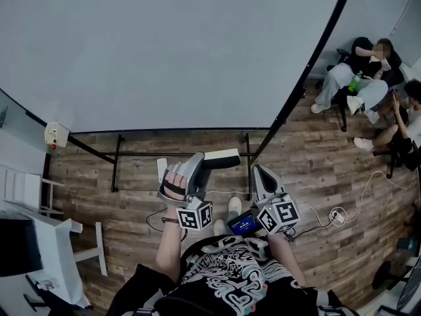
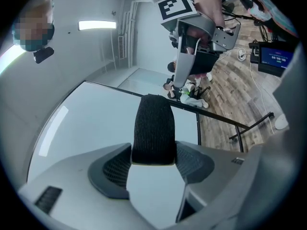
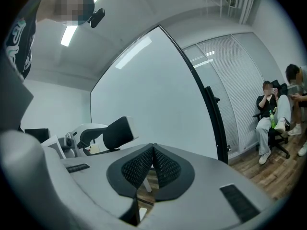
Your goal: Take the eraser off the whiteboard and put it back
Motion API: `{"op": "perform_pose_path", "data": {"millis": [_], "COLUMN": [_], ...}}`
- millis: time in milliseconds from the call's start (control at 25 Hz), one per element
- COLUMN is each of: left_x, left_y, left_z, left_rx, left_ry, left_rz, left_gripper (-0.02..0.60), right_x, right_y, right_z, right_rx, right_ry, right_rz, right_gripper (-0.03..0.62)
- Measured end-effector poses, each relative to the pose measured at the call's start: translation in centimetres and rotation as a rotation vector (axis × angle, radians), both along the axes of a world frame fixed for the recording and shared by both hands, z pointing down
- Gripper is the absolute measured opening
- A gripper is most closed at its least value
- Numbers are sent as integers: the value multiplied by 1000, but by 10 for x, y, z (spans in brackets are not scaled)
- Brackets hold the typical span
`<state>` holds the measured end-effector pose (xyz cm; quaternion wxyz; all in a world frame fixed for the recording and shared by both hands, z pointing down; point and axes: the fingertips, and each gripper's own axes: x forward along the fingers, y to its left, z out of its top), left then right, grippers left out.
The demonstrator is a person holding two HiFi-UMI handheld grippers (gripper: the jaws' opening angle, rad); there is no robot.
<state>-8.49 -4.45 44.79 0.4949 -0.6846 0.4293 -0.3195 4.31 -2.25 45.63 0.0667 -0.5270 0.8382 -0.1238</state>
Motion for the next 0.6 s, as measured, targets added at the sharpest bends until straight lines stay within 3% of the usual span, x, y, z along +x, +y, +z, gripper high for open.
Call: {"op": "perform_pose_path", "data": {"millis": [600], "left_x": [6], "left_y": [-12], "left_z": [6], "left_rx": [-11], "left_ry": [-5], "left_rz": [-2], "left_gripper": [282], "right_x": [12], "right_y": [-7], "right_z": [5], "right_rx": [-11], "right_ry": [-8], "right_rz": [14], "right_gripper": [15]}}
